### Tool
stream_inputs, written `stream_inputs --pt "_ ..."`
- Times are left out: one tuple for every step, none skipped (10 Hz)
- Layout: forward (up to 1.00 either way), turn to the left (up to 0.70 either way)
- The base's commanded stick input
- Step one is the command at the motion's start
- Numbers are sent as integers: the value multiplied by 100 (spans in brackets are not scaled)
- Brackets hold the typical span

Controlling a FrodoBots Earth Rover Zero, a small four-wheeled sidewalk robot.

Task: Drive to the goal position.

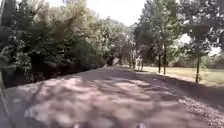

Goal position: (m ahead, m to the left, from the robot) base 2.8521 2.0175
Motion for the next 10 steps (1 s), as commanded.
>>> stream_inputs --pt "70 0" --pt "70 0" --pt "70 0" --pt "70 0" --pt "70 0" --pt "70 0" --pt "70 0" --pt "70 0" --pt "70 0" --pt "70 0"
